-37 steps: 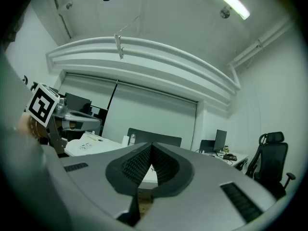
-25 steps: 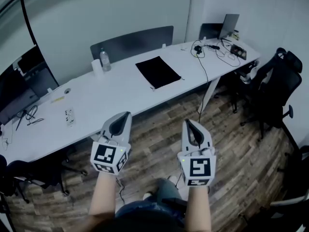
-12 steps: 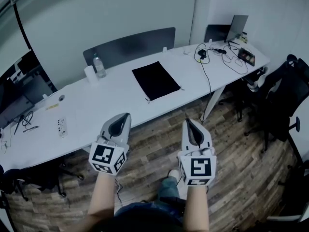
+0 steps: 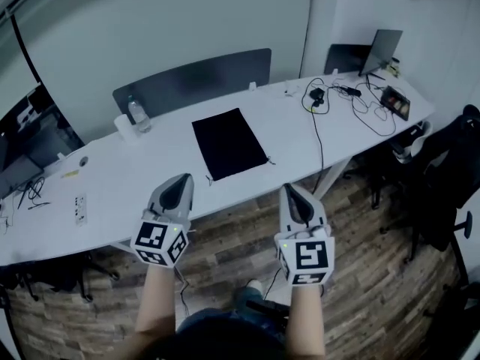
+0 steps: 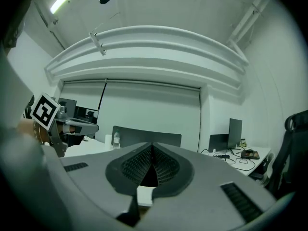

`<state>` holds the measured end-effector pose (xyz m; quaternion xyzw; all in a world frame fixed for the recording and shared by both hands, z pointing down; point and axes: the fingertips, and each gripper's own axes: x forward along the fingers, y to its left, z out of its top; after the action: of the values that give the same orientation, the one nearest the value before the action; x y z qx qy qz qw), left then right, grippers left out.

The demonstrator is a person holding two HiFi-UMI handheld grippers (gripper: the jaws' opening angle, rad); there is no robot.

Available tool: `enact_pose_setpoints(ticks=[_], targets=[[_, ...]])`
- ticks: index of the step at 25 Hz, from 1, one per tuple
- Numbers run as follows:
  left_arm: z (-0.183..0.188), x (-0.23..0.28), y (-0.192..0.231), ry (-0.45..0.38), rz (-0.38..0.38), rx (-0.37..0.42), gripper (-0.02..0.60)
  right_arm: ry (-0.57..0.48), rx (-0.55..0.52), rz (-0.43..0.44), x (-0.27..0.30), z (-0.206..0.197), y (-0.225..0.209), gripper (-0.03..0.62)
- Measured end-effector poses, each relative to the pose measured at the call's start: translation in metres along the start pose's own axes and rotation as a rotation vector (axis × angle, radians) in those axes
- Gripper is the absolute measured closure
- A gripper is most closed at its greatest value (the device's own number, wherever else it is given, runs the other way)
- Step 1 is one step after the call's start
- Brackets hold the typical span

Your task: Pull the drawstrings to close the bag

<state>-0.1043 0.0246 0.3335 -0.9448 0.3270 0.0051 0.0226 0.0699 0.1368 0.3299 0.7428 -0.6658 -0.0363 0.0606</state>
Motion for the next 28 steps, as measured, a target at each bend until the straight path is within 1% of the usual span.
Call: enact_pose_setpoints(ticks=[3, 8, 11, 14, 19, 21, 24, 28], targets=[[-0.004, 0.019, -0.001, -0.004, 0.043, -0.009, 0.583, 0.009, 0.001, 0.043, 0.021, -0.009, -0.02, 0.6], [-0.026, 0.033, 0.004, 0.05, 0.081, -0.011, 0.583, 0.04, 0.003, 0.098, 0.049, -0.038, -0.038, 0.6], [-0.03, 0.038, 0.013, 0.061, 0.084, -0.011, 0.583, 0.044, 0.011, 0.103, 0.066, -0.045, -0.047, 0.6], [-0.033, 0.048, 0.029, 0.073, 0.105, -0.009, 0.583, 0.066, 0.009, 0.101, 0.082, -0.051, -0.053, 0.6], [-0.041, 0.078, 0.05, 0.089, 0.125, -0.012, 0.583, 0.087, 0.003, 0.104, 0.116, -0.057, -0.065, 0.6], [-0.048, 0.092, 0.06, 0.108, 0.131, -0.014, 0.583, 0.095, -0.011, 0.116, 0.135, -0.061, -0.069, 0.6], [-0.062, 0.111, 0.079, 0.144, 0.145, -0.033, 0.583, 0.123, -0.02, 0.119, 0.162, -0.071, -0.077, 0.6], [-0.076, 0.139, 0.107, 0.16, 0.158, -0.068, 0.583, 0.162, -0.011, 0.129, 0.199, -0.088, -0.089, 0.6]])
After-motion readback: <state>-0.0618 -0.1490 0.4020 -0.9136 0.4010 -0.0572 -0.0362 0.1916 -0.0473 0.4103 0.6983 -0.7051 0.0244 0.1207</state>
